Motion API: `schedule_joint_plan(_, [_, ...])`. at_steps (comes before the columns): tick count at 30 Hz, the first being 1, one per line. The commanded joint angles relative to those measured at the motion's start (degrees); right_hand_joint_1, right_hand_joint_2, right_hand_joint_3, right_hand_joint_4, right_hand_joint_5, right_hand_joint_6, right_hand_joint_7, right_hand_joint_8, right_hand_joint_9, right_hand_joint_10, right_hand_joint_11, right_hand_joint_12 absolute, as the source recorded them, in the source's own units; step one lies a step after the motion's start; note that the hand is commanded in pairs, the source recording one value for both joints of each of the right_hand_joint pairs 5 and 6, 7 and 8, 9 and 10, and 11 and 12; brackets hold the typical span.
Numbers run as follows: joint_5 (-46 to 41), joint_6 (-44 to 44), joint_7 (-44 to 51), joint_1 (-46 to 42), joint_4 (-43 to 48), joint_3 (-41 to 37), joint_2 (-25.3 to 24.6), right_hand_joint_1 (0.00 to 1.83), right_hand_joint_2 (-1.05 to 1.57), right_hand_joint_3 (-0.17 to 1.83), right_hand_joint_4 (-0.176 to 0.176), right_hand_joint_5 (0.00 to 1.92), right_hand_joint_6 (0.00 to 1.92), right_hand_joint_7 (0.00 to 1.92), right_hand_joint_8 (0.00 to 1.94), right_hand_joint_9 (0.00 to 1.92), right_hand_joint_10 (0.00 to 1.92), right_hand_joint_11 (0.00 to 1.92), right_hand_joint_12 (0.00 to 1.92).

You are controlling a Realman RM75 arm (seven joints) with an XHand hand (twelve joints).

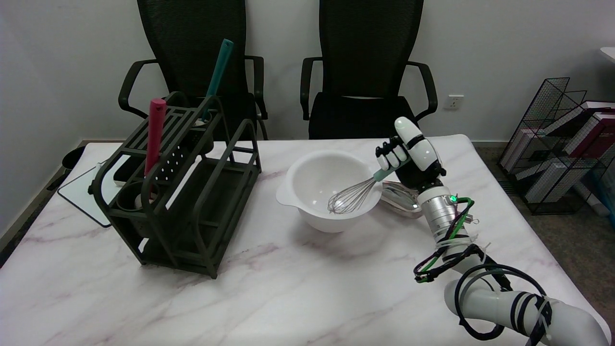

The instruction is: Place the whisk into the mixing bowl.

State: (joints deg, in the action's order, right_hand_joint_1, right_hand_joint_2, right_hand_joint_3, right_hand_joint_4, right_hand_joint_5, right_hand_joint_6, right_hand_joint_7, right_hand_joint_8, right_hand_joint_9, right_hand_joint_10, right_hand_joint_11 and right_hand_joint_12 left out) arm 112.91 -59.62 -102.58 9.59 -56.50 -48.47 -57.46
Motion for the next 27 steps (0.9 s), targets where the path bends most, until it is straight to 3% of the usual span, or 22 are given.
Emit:
schedule_joint_plan(1, [-0.2, -0.3, -0.1, -0.2, 1.2, 0.2, -0.9, 1.06, 0.76, 0.94, 0.000, 1.42, 1.42, 1.55, 1.55, 1.50, 1.50, 1.22, 1.22])
schedule_joint_plan(4, [-0.2, -0.3, -0.1, 0.0, 1.2, 0.2, -0.9, 1.12, 0.32, 1.13, 0.000, 1.02, 1.02, 1.31, 1.31, 1.28, 1.28, 1.03, 1.03])
schedule_joint_plan(8, [-0.2, -0.3, -0.1, 0.3, 1.2, 0.2, -1.0, 1.12, 0.22, 1.04, 0.000, 0.77, 0.77, 1.16, 1.16, 1.06, 1.06, 0.84, 0.84])
schedule_joint_plan(16, [-0.2, -0.4, -0.1, 0.4, 1.3, -0.4, -1.2, 1.12, 0.19, 1.06, 0.000, 0.70, 0.70, 1.07, 1.07, 0.91, 0.91, 0.75, 0.75])
schedule_joint_plan(19, [-0.2, -2.8, -0.1, 0.3, 2.7, -1.4, -1.2, 1.12, 0.14, 1.13, 0.000, 0.66, 0.66, 1.05, 1.05, 0.76, 0.76, 0.73, 0.73])
schedule_joint_plan(24, [-0.2, -8.3, -0.1, -0.3, 5.8, -5.1, -1.2, 1.11, 0.05, 1.22, 0.000, 0.57, 0.57, 0.86, 0.86, 0.62, 0.62, 0.64, 0.64])
schedule_joint_plan(27, [-0.2, -10.8, -0.1, -1.4, 7.0, -8.1, -1.2, 1.10, -0.04, 1.25, 0.000, 0.54, 0.54, 0.64, 0.64, 0.55, 0.55, 0.59, 0.59])
